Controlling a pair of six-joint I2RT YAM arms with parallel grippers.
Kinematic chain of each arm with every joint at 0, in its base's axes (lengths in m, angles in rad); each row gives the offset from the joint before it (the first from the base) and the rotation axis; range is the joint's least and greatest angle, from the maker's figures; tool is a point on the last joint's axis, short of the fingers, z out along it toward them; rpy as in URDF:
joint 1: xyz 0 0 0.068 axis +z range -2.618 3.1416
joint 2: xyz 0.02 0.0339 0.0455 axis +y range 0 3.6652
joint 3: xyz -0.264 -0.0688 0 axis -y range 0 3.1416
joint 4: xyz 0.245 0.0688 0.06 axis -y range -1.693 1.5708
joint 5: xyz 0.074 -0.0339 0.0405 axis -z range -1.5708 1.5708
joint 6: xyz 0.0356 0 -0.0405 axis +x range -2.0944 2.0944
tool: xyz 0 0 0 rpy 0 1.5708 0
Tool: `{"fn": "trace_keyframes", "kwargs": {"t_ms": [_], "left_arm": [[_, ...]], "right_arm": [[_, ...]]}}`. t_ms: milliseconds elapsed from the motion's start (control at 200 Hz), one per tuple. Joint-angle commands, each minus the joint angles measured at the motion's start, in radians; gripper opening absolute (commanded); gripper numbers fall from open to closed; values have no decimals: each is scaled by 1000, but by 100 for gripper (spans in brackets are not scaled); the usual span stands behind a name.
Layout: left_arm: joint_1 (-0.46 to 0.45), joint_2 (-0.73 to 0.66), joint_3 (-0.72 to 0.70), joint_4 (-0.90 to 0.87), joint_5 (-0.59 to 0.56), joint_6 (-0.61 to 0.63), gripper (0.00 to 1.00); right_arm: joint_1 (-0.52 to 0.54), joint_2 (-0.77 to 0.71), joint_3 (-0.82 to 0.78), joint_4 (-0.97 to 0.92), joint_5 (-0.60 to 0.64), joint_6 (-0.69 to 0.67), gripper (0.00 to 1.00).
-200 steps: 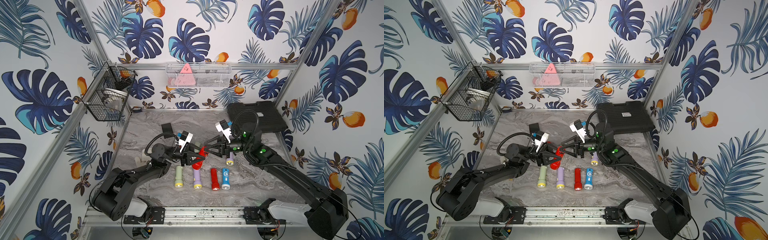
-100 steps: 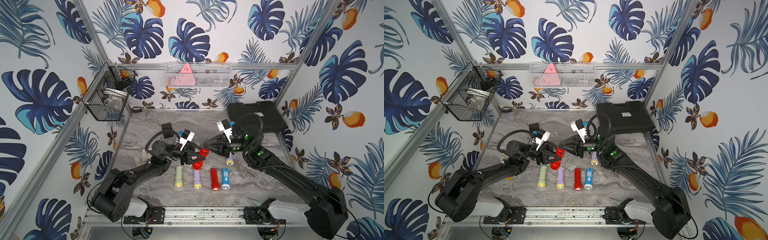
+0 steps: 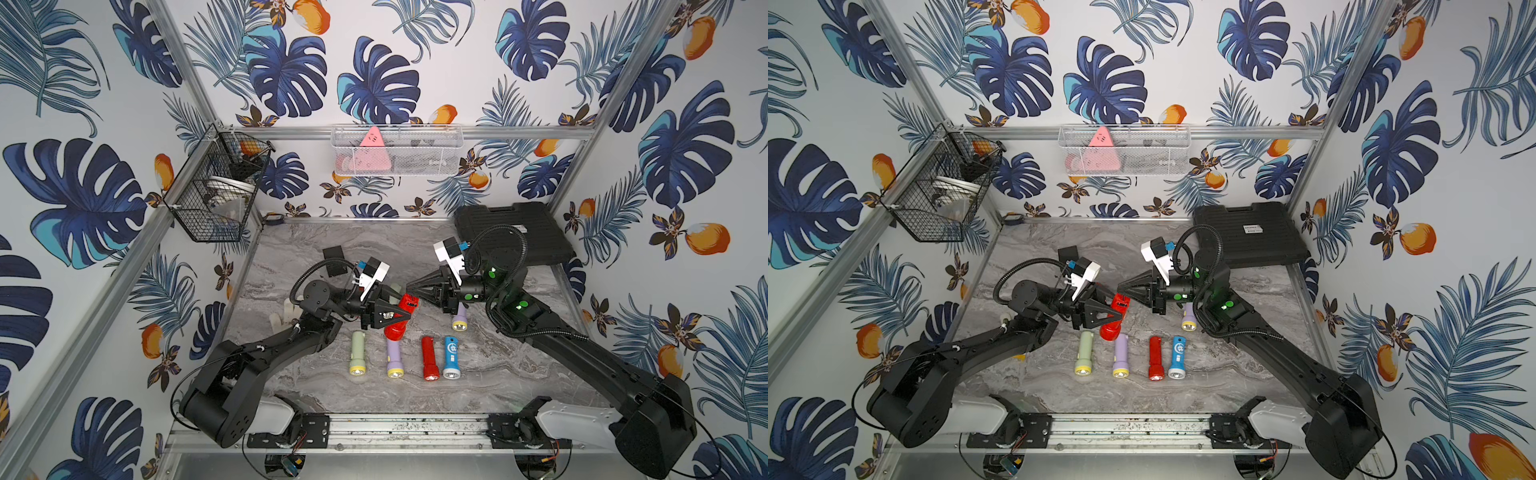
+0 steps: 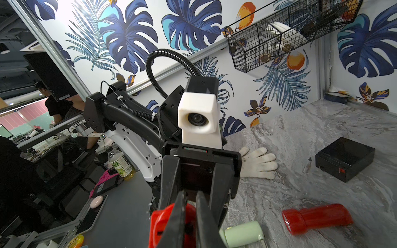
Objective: Close the plug at the bottom of the flashlight
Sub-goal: Close the plug of the flashlight, then place the flashlight at the center of the board.
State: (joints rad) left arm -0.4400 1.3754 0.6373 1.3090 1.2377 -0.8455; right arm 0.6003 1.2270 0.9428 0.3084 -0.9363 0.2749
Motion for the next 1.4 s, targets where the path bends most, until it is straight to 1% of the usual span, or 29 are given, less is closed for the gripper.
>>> {"fn": "trace_keyframes", "kwargs": {"t_ms": [0, 130, 225, 245, 290, 305, 370, 390, 520, 610, 771, 886, 996, 1061, 1141, 1211, 1226, 1281, 1361, 1396], "left_arm": [[-5, -18, 14, 236, -83, 7, 0], [-5, -13, 8, 236, -80, 6, 0], [-5, -8, 3, 236, -78, 11, 0], [-6, -6, 1, 236, -79, 11, 0], [-5, -1, -2, 236, -78, 13, 0], [-5, 0, -4, 236, -78, 13, 0], [-6, 4, -9, 236, -81, 16, 0], [-6, 7, -11, 236, -81, 18, 0], [-6, 14, -20, 236, -81, 19, 0], [-6, 18, -25, 236, -83, 21, 0], [-6, 35, -30, 234, -91, 27, 0], [-5, 54, -31, 231, -122, 25, 0], [-5, 78, -32, 190, -193, 35, 0], [-6, 82, -30, 119, -250, 54, 0], [-13, 78, -7, -52, -304, 91, 0], [-34, 70, 29, -239, -339, 153, 0], [-41, 68, 37, -280, -350, 170, 0], [-61, 59, 70, -435, -385, 232, 0], [-95, 50, 118, -658, -473, 327, 0], [-110, 52, 142, -759, -519, 358, 0]], "right_arm": [[2, 13, 3, -282, 66, -59, 12], [-2, 2, 32, -336, 133, -92, 12], [-10, -13, 47, -359, 188, -104, 14], [-12, -15, 51, -364, 198, -106, 17], [-17, -26, 54, -369, 245, -102, 31], [-18, -30, 53, -366, 255, -100, 33], [-21, -53, 43, -352, 312, -96, 47], [-22, -60, 41, -348, 333, -92, 50], [-25, -97, 32, -341, 488, -73, 55], [-28, -115, 22, -342, 598, -57, 65], [-30, -126, 1, -359, 736, -44, 75], [-31, -134, -21, -385, 865, -26, 80], [-36, -148, -49, -420, 1017, 1, 88], [-50, -150, -60, -455, 1091, 27, 91], [-93, -146, -72, -498, 1108, 64, 93], [-140, -147, -90, -515, 1065, 107, 94], [-175, -149, -95, -517, 1051, 117, 94], [-235, -154, -119, -514, 995, 151, 94], [-320, -162, -152, -512, 928, 198, 95], [-353, -165, -162, -513, 907, 214, 99]]}}
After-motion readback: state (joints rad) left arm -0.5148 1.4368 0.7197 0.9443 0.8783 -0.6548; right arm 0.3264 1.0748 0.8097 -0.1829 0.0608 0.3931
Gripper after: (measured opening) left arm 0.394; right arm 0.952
